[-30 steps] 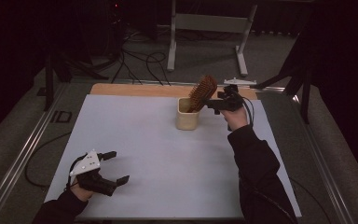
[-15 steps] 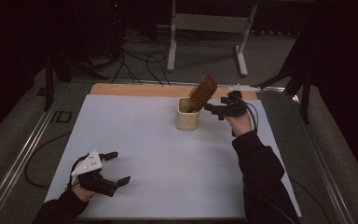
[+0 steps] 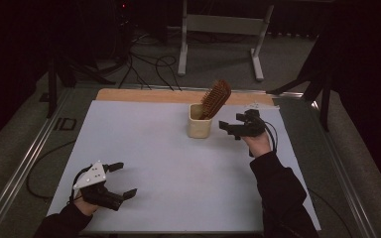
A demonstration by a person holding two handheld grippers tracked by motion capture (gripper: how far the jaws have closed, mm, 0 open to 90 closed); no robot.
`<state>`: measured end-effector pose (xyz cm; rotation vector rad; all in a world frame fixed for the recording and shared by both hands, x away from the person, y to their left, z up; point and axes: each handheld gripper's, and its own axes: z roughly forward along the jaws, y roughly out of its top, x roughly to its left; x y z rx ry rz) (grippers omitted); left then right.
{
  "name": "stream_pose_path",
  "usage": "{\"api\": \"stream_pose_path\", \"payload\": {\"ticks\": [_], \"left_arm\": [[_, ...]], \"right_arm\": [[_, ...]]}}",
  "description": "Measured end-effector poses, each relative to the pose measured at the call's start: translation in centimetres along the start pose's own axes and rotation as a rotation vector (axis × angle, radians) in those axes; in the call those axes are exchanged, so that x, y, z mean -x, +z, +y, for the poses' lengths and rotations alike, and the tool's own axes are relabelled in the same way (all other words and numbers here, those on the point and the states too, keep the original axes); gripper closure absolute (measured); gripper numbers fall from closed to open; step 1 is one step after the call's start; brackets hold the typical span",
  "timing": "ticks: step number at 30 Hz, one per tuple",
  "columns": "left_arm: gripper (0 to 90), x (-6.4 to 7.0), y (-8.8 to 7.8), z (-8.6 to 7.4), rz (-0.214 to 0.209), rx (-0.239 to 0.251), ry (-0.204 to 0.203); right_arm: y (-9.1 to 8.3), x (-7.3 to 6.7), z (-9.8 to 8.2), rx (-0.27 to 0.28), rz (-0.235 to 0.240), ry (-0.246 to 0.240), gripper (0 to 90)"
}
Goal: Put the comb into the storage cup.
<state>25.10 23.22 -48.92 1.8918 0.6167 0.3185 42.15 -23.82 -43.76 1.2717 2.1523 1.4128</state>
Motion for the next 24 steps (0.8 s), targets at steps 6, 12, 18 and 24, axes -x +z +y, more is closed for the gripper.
{"api": "stream_pose_path", "payload": {"ticks": [6,12,18,24], "left_arm": [[0.0,0.0,0.0,0.0,0.0,-0.001,0.0],[0.0,-0.1,0.0,-0.1,0.003,-0.004,-0.001],[0.0,0.0,0.0,0.0,0.005,-0.005,0.002],[0.0,0.0,0.0,0.0,0.005,-0.004,0.0]], "right_arm": [[-0.4,-0.3,-1.8,-0.003,0.02,-0.012,8.3],[-1.0,-0.6,-4.2,-0.01,0.033,-0.009,8.4],[-1.8,-1.0,-6.4,-0.005,0.05,-0.021,8.4],[-2.8,-1.5,-8.5,-0.001,0.083,-0.06,8.4]]}}
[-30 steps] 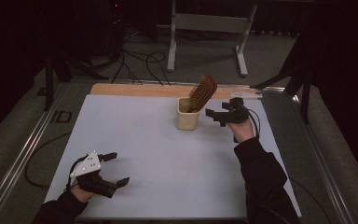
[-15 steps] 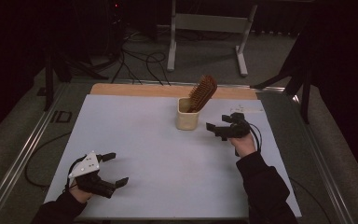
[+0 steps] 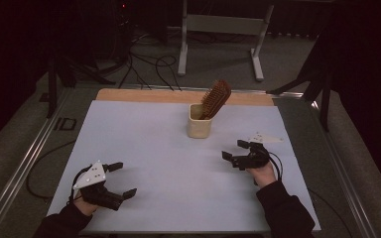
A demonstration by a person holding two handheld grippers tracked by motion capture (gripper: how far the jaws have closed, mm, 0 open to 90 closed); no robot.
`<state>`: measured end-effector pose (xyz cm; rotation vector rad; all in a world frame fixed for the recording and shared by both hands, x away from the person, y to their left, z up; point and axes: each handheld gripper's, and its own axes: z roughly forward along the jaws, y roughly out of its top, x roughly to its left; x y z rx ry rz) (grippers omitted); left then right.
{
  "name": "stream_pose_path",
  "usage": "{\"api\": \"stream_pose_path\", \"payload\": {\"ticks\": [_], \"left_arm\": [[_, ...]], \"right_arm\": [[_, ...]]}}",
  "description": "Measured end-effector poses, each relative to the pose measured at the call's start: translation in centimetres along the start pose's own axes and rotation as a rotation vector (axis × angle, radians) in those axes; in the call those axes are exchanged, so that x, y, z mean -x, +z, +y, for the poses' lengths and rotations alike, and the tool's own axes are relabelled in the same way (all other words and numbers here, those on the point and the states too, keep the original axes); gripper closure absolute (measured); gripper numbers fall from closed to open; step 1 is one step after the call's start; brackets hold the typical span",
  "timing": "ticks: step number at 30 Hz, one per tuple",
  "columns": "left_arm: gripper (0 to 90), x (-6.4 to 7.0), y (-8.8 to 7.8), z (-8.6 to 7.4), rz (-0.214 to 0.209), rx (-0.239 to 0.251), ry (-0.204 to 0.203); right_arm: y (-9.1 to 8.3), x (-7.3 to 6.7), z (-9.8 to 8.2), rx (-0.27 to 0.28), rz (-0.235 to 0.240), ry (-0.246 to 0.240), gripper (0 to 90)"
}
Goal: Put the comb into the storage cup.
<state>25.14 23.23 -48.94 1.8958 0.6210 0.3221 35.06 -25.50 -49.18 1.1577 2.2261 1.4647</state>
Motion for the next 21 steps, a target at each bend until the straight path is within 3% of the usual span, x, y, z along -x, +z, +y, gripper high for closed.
{"api": "stream_pose_path", "payload": {"ticks": [4,10,21], "left_arm": [[0.0,0.0,0.0,0.0,0.0,0.0,0.002],[0.0,0.0,-0.1,0.0,0.0,0.0,0.0],[0.0,0.0,-0.2,0.0,0.001,0.006,0.002]], "right_arm": [[-0.6,-0.5,-1.2,0.004,0.025,-0.007,8.4],[-1.6,-1.4,-2.6,-0.023,0.0,-0.042,8.4],[-3.9,-2.5,-4.7,-0.014,-0.015,-0.054,8.4]]}}
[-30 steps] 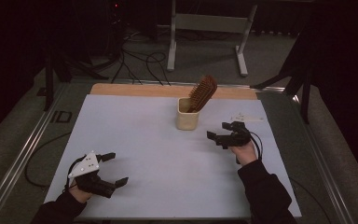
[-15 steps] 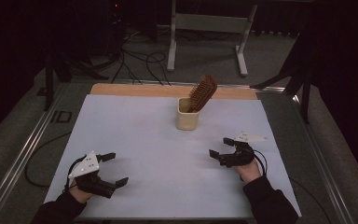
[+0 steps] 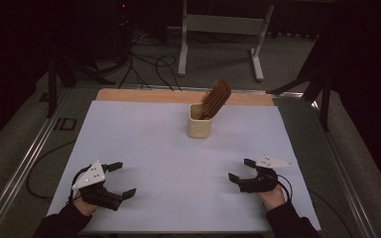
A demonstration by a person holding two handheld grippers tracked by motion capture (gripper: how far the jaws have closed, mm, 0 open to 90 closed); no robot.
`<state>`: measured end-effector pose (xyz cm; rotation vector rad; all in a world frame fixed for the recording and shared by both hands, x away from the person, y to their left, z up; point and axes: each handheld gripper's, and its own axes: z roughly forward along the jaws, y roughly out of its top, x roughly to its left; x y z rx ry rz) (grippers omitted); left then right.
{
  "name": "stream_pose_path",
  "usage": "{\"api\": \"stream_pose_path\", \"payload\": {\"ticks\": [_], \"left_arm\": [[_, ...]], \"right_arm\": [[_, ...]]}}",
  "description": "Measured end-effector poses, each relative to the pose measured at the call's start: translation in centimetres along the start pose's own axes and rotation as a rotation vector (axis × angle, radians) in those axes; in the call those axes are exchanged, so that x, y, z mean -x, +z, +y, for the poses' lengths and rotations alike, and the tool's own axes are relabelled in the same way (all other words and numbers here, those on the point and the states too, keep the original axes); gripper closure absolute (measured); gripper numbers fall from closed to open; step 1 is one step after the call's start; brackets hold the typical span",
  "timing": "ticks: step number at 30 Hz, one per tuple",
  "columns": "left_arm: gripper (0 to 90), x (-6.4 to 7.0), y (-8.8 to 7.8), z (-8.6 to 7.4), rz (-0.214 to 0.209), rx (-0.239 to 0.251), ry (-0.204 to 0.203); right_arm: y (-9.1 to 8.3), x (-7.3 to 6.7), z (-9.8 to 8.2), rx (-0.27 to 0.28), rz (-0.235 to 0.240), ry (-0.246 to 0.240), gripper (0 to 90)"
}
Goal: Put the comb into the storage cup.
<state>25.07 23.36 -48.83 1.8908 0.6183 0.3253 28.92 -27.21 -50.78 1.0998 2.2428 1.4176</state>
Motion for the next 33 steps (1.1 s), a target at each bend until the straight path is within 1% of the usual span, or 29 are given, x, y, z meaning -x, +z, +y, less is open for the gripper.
{"api": "stream_pose_path", "payload": {"ticks": [2,4,5,7,8,10,13,15,19,21,28,33], "left_arm": [[0.0,0.0,0.0,0.0,0.0,0.0,-0.001],[0.0,0.0,0.0,0.0,-0.002,0.0,-0.001],[0.0,0.0,0.0,0.0,-0.001,-0.002,-0.001],[0.0,0.0,0.0,0.0,-0.003,-0.003,-0.002],[0.0,0.1,0.1,0.0,-0.001,-0.006,0.0],[0.0,0.1,0.1,0.0,-0.002,-0.007,0.003],[0.0,0.1,0.0,0.0,0.0,-0.007,0.003],[0.0,0.1,0.0,0.0,0.001,-0.007,0.003],[0.0,0.0,0.0,-0.1,0.003,-0.006,0.006],[0.1,0.1,0.0,-0.1,0.006,-0.01,0.003],[0.0,0.0,0.0,-0.2,0.009,-0.012,0.003],[0.0,0.1,0.0,-0.2,0.01,-0.016,0.006]], "right_arm": [[-0.4,-0.3,-0.4,0.001,-0.016,-0.025,8.4],[-0.6,-0.6,-0.7,-0.014,-0.033,-0.045,8.4],[-0.8,-0.7,-0.9,-0.01,-0.034,-0.058,8.4],[-1.1,-0.8,-1.2,-0.011,-0.031,-0.063,8.4],[-1.2,-0.8,-1.3,-0.002,-0.03,-0.065,8.4],[-1.5,-0.8,-1.5,-0.002,-0.034,-0.066,8.4],[-1.9,-0.8,-1.9,-0.009,-0.055,-0.068,8.4],[-2.0,-0.8,-2.1,-0.009,-0.061,-0.069,8.5],[-2.2,-0.5,-2.0,0.009,-0.075,-0.08,8.4],[-2.2,-0.4,-1.9,0.011,-0.083,-0.077,8.4],[-2.2,-0.3,-1.9,0.014,-0.082,-0.076,8.5],[-2.2,-0.4,-1.9,0.002,-0.084,-0.08,8.5]]}}
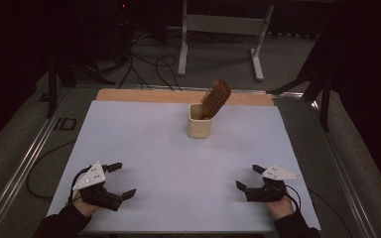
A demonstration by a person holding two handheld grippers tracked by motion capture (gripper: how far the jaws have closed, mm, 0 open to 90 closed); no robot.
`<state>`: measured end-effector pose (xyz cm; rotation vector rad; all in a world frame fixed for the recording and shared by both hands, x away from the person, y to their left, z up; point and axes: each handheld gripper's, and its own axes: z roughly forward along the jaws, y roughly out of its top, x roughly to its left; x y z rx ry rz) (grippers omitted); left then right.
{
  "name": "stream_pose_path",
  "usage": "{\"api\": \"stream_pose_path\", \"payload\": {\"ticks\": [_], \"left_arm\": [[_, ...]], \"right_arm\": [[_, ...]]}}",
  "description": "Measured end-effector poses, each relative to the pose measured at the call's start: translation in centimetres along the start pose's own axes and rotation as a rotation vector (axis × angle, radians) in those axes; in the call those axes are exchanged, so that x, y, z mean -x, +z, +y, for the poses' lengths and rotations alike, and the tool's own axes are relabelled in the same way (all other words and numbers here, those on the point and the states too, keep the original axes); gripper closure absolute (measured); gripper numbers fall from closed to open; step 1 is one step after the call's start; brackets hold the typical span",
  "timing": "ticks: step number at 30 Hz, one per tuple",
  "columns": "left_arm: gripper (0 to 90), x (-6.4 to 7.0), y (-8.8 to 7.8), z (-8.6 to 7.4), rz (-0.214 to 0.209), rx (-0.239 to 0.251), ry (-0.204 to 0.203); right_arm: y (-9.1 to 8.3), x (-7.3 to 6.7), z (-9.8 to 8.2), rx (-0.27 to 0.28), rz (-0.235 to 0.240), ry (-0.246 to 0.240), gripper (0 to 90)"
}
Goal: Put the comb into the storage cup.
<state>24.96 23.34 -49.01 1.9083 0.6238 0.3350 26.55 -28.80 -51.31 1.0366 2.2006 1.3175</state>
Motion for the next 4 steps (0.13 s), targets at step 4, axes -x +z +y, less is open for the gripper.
{"api": "stream_pose_path", "payload": {"ticks": [4], "left_arm": [[0.0,-0.03,-0.01,0.0,0.001,0.002,0.0]], "right_arm": [[-0.03,0.0,0.07,0.001,0.003,0.005,8.5]]}}
